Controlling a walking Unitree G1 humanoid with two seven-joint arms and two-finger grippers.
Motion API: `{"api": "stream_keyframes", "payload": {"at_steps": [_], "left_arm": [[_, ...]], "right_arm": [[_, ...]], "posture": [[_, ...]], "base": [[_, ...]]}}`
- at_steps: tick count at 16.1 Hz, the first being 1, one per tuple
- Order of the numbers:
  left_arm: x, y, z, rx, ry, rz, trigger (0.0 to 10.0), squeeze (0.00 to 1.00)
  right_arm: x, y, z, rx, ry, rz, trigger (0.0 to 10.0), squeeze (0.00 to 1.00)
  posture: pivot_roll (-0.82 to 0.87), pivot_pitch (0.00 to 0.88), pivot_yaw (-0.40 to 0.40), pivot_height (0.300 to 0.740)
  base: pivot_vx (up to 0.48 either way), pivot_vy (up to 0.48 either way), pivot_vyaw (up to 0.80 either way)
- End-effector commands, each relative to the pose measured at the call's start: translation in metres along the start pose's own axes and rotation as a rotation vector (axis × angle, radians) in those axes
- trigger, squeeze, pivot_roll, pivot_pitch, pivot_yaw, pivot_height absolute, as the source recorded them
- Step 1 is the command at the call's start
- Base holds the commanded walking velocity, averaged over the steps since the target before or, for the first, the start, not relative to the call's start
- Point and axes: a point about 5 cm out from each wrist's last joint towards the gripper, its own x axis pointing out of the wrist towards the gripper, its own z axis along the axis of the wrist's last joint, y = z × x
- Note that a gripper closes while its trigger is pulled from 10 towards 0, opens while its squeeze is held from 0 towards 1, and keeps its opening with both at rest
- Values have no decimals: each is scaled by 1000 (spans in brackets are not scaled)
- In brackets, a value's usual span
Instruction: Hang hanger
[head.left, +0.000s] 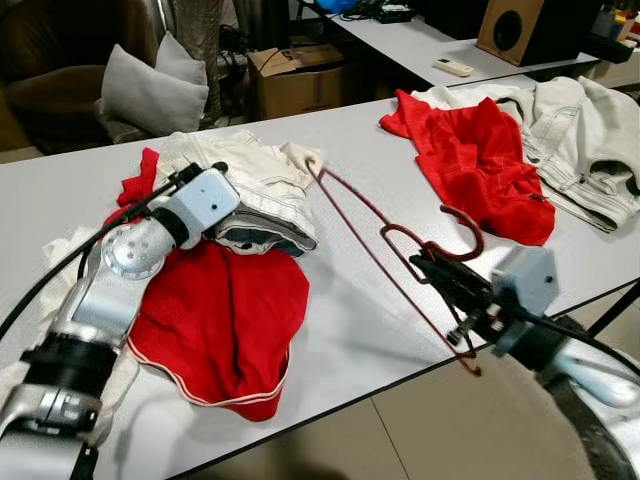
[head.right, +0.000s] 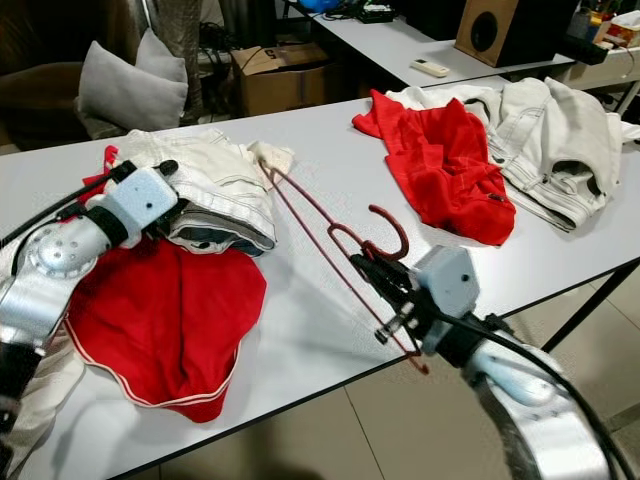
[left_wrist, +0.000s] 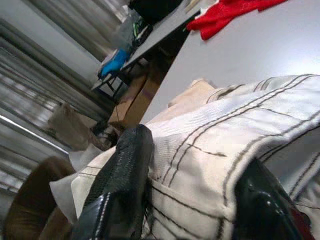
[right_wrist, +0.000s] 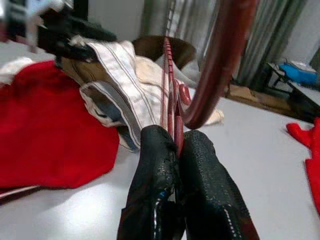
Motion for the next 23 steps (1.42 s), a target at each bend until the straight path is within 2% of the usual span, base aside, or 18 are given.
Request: {"api": "stream_keyframes", "payload": {"at_steps": [1, 4, 7, 10, 11, 13, 14, 19, 20, 21, 22, 23], "left_arm": [[3, 6, 1, 2, 12, 4, 0, 0], [17, 29, 14, -59, -5, 66, 0, 0], [33, 42, 34, -125, -41, 62, 0, 0], [48, 51, 69, -198, -138, 25, 0, 0], [51, 53, 79, -194, -165, 1, 0, 0], [52, 50, 89, -179, -190, -47, 0, 0], [51, 46, 94, -184, -204, -82, 0, 0], [31, 23, 104, -211, -234, -168, 0, 0], [28, 21, 106, -218, -239, -177, 0, 0], [23, 18, 108, -230, -239, -185, 0, 0], [21, 17, 108, -233, -235, -186, 0, 0], [18, 14, 107, -240, -225, -194, 0, 0]], "right_arm": [[-3, 1, 6, -4, -26, 24, 10000, 0], [-7, 8, 11, 44, -50, 122, 10000, 0], [-9, 15, 6, 112, 1, 211, 10000, 0], [-4, 11, -3, 117, 59, 183, 10000, 0], [-1, 9, -4, 137, 64, 172, 10000, 0], [4, 4, -6, 128, 76, 144, 10000, 0], [9, -4, -8, 91, 88, 83, 10000, 0], [26, -23, -20, 169, 154, -2, 10000, 0], [28, -30, -20, 173, 153, -43, 10000, 0], [31, -45, -22, 202, 152, -142, 10000, 0], [31, -51, -22, 228, 143, -185, 10000, 0], [31, -66, -18, 270, 108, -261, 10000, 0]], "posture": [[-147, 0, 33, 740], [-146, 0, 21, 740], [-137, 0, 17, 740], [-130, 0, 14, 740], [-132, 0, 21, 740], [-132, 0, 29, 740], [-132, 0, 27, 740], [-103, 0, -13, 740], [-98, 0, -20, 740], [-95, 0, -26, 740], [-88, 0, -41, 740], [-86, 0, -44, 740]], "base": [[0, 0, 0], [0, 0, 0], [0, 0, 0], [0, 0, 0], [0, 0, 0], [0, 0, 0], [0, 0, 0], [0, 0, 0], [0, 0, 0], [0, 0, 0], [0, 0, 0], [0, 0, 0]]}}
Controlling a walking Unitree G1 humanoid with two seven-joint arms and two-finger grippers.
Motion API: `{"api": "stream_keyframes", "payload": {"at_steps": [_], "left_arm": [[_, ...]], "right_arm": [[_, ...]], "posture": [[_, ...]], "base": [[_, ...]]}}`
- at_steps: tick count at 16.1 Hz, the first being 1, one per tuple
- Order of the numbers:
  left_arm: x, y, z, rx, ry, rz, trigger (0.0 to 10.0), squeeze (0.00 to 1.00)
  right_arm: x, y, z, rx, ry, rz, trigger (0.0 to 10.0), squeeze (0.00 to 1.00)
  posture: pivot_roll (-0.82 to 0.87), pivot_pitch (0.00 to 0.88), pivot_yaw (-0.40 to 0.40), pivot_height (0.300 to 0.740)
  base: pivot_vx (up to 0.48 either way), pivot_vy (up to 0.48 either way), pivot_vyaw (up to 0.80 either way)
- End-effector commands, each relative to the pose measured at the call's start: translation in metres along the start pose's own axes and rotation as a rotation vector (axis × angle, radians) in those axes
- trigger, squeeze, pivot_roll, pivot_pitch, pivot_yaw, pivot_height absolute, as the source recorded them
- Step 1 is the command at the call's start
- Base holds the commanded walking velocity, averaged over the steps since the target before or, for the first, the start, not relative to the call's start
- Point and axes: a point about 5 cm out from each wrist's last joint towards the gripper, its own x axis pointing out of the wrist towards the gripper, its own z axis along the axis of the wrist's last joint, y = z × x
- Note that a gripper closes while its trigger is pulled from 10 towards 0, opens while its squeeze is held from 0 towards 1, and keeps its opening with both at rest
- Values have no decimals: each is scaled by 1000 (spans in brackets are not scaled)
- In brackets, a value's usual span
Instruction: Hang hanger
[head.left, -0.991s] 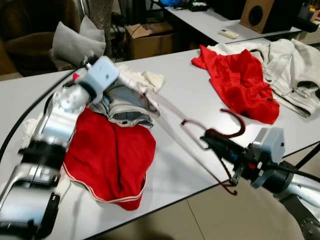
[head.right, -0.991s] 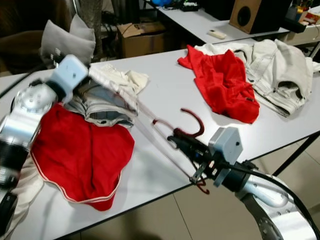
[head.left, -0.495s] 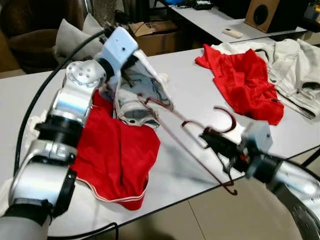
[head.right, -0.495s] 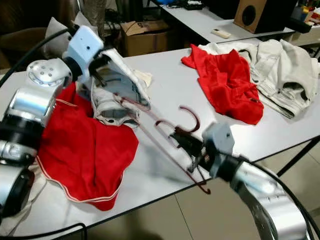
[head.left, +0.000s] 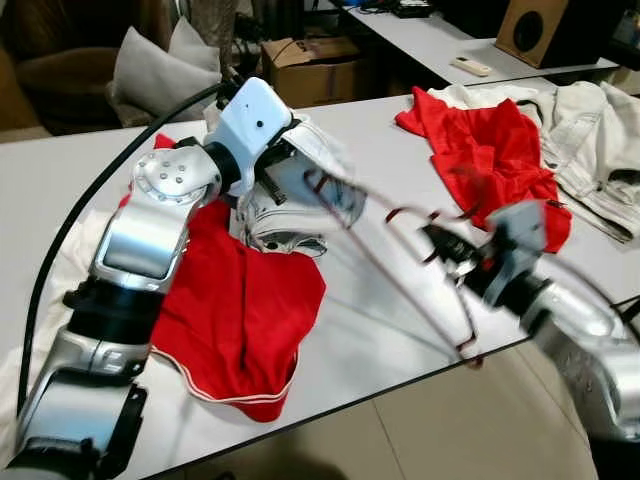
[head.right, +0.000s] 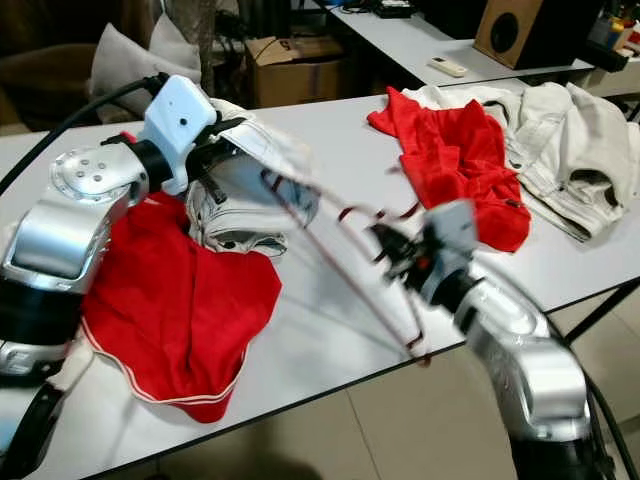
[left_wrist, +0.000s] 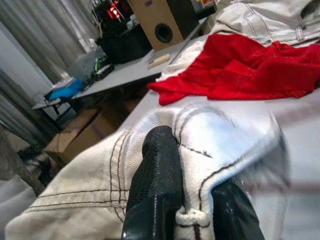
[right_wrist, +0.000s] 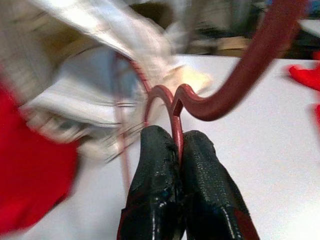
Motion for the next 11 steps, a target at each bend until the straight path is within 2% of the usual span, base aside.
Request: {"api": "stream_keyframes", "payload": {"at_steps": [1, 3, 5, 7, 9, 11], "left_arm": [[-3, -3, 8, 1, -25, -24, 0, 0], [-4, -2, 17, -19, -56, -46, 0, 0], [-5, 5, 29, -38, -99, -40, 0, 0], [-6, 8, 38, -90, -138, -60, 0, 0], [-5, 4, 42, -132, -160, -95, 0, 0], [-2, -1, 45, -170, -183, -116, 0, 0]], "right_arm": [[-2, -18, 16, 11, -67, -98, 10000, 0], [1, -27, 46, 26, -205, -125, 10000, 0], [1, -31, 61, 59, -252, -141, 10000, 0], [-1, -28, 55, 79, -227, -127, 10000, 0], [-3, -24, 50, 142, -262, -145, 10000, 0], [-3, -20, 46, 163, -261, -178, 10000, 0]], "posture": [[-89, 0, -44, 740], [-91, 0, -38, 740], [-98, 0, -20, 740], [-99, 0, 1, 740], [-101, 0, 11, 740], [-107, 0, 26, 740]], "base": [[0, 0, 0], [0, 0, 0], [0, 0, 0], [0, 0, 0], [0, 0, 0], [0, 0, 0]]}}
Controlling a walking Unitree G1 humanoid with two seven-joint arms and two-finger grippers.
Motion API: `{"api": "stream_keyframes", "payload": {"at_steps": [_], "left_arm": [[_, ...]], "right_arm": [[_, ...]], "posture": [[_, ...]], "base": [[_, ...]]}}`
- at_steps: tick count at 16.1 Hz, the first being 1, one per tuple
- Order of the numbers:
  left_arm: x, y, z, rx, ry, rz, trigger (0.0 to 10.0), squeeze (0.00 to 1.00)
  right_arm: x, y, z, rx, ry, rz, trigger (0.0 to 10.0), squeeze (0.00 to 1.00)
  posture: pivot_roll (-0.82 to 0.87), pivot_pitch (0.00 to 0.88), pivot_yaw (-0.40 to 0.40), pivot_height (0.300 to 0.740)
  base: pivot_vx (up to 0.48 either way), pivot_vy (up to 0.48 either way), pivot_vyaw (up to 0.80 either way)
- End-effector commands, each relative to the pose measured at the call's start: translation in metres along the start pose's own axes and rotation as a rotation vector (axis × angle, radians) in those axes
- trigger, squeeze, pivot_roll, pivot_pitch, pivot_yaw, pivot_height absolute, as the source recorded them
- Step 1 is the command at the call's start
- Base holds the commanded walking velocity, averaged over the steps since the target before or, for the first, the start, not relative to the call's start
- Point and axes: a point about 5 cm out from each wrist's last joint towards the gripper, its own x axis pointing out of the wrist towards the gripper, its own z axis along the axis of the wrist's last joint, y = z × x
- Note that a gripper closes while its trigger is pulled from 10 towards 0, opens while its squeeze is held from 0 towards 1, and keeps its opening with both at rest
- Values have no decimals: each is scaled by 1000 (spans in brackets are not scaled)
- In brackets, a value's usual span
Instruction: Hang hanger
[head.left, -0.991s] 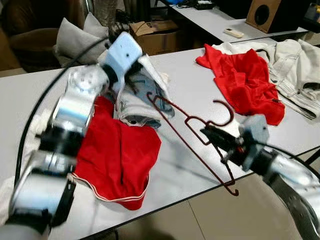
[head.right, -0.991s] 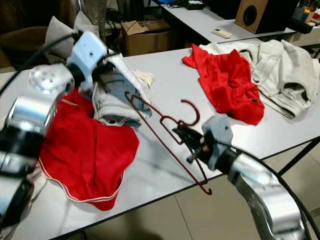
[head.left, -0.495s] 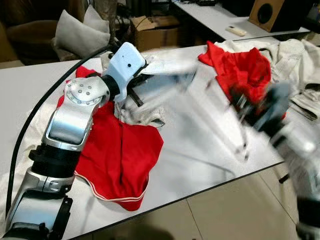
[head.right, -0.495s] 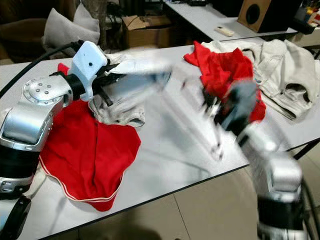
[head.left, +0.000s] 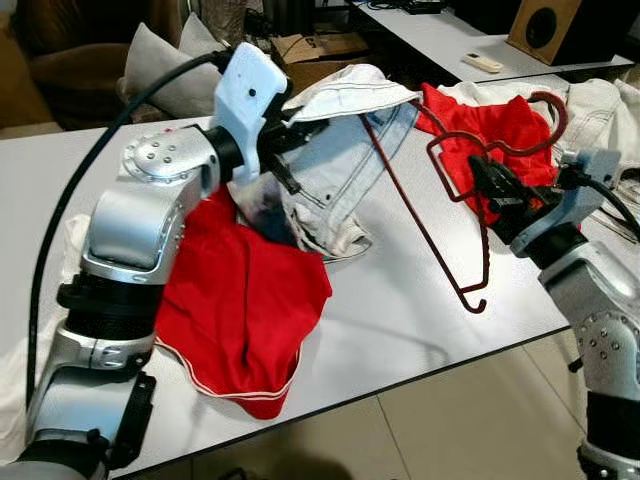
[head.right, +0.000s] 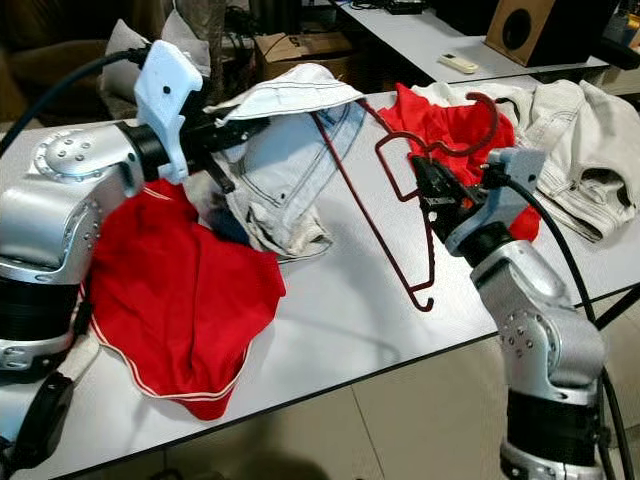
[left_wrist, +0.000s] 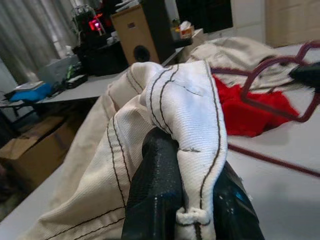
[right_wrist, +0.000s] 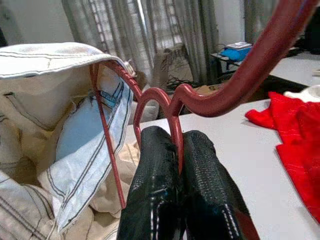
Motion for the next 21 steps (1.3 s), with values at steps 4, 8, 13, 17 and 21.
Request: {"api": "stream_keyframes", "payload": {"at_steps": [4, 8, 13, 17, 21], "left_arm": [[-2, 1, 23, -4, -83, -35, 0, 0], [-21, 25, 17, -15, -77, 181, 0, 0], [-41, 53, 4, -18, -27, 359, 0, 0], [-59, 31, -56, -175, 150, 383, 0, 0], [-86, 28, -99, -221, 252, 691, 0, 0]], "right_arm": [[4, -21, 43, -96, -137, -40, 10000, 0], [11, -15, 64, -158, -186, 32, 10000, 0], [4, -17, 23, -374, 14, 5, 10000, 0], [-17, 11, -2, -383, 72, 190, 10000, 0], [-33, 45, -25, -340, 121, 398, 10000, 0]], "posture": [[-121, 0, 49, 740], [-104, 0, 33, 740], [-109, 0, 54, 740], [-118, 0, 62, 740], [-112, 0, 53, 740]], "base": [[0, 0, 0], [0, 0, 0], [0, 0, 0], [0, 0, 0], [0, 0, 0]]}}
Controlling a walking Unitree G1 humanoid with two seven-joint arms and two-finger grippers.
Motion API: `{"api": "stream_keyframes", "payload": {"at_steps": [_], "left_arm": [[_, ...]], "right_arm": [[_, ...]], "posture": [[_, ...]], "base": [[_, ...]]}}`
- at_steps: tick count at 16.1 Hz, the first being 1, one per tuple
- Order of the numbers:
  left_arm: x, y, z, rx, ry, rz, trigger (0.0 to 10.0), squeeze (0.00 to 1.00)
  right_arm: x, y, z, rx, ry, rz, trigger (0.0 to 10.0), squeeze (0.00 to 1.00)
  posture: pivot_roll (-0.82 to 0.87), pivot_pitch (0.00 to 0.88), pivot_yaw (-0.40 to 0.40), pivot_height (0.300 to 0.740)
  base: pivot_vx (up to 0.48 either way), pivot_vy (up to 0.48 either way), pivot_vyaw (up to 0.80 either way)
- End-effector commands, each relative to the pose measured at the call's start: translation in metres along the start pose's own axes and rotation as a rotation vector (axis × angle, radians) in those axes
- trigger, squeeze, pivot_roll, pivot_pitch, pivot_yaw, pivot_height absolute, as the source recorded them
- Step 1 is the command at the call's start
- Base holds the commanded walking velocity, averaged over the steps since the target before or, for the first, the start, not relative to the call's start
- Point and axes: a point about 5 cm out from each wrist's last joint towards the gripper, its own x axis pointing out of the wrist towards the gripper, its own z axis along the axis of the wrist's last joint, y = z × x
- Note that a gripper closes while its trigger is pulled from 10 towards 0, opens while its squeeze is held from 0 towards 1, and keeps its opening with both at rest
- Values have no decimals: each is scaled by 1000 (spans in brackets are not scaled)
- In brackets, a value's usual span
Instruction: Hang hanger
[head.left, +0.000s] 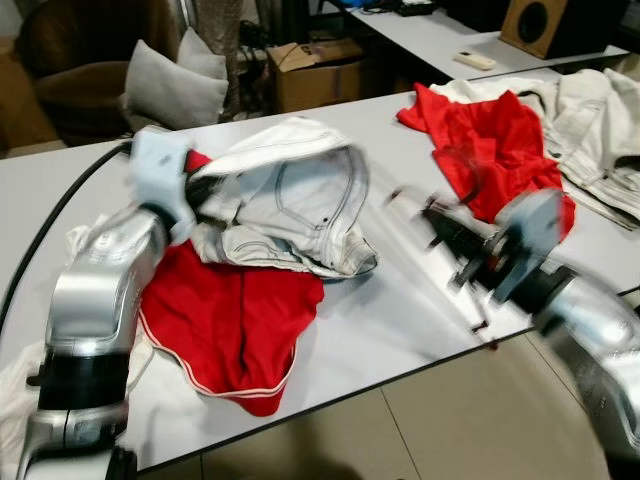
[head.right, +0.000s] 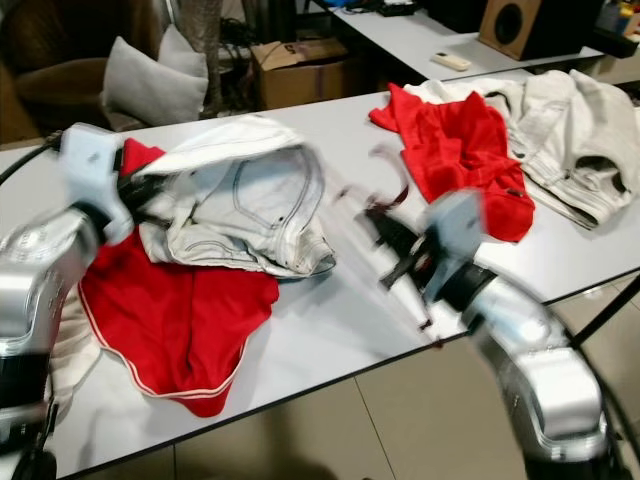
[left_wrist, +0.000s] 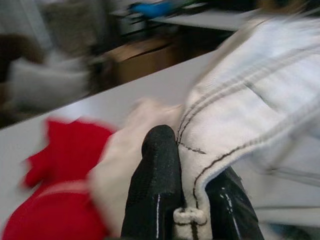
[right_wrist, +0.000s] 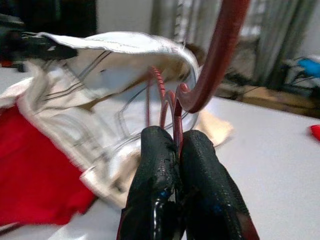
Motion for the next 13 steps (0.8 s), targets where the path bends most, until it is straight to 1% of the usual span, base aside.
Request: {"api": "stream_keyframes", "payload": {"at_steps": [1, 2, 3, 4, 5, 6, 7, 8, 9, 10, 11, 12, 13], "left_arm": [[-9, 21, -5, 17, 0, 165, 0, 0], [-17, 39, -10, -23, -5, 306, 0, 0], [-22, 50, -16, -97, -12, 404, 0, 0], [-27, 59, -23, -176, -11, 478, 0, 0], [-33, 67, -34, -259, 6, 555, 0, 0], [-37, 69, -45, -311, 41, 585, 0, 0], [-40, 65, -51, -283, 67, 563, 0, 0], [-40, 61, -52, -276, 77, 546, 0, 0], [-39, 52, -56, -275, 103, 501, 0, 0], [-38, 45, -57, -207, 133, 450, 3922, 0], [-36, 40, -53, -142, 116, 378, 10000, 0], [-32, 33, -37, -132, 21, 279, 10000, 0], [-29, 30, -24, -120, -44, 198, 10000, 176]], "right_arm": [[-1, 1, 5, -10, -32, -15, 10000, 0], [0, 0, 5, -2, -42, -31, 10000, 0], [2, 3, 7, 5, -52, -16, 10000, 0], [3, 8, 8, 13, -58, 13, 10000, 0], [5, 16, 8, 13, -54, 63, 10000, 0], [4, 22, 7, 12, -43, 108, 10000, 0], [2, 27, 4, 10, -21, 146, 10000, 0], [0, 28, 3, 5, -10, 158, 10000, 0], [-6, 28, 1, 3, 21, 173, 10000, 0], [-12, 24, 0, -10, 44, 159, 10000, 0], [-17, 21, 0, -18, 58, 147, 10000, 0], [-25, 17, 0, -27, 81, 137, 10000, 0], [-30, 16, -1, -34, 101, 139, 10000, 0]], "posture": [[-110, 0, 51, 740], [-110, 0, 51, 740], [-106, 0, 47, 740], [-102, 0, 43, 740], [-101, 0, 42, 740], [-101, 0, 42, 740], [-97, 0, 38, 740], [-97, 0, 38, 740], [-98, 0, 37, 740], [-99, 0, 38, 740], [-101, 0, 39, 740], [-104, 0, 41, 740], [-106, 0, 43, 740]], "base": [[0, 0, 0], [0, 0, 0], [0, 0, 0], [0, 0, 0], [0, 0, 0], [0, 0, 0], [0, 0, 0], [0, 0, 0], [0, 0, 0], [0, 0, 0], [0, 0, 0], [0, 0, 0], [0, 0, 0]]}}
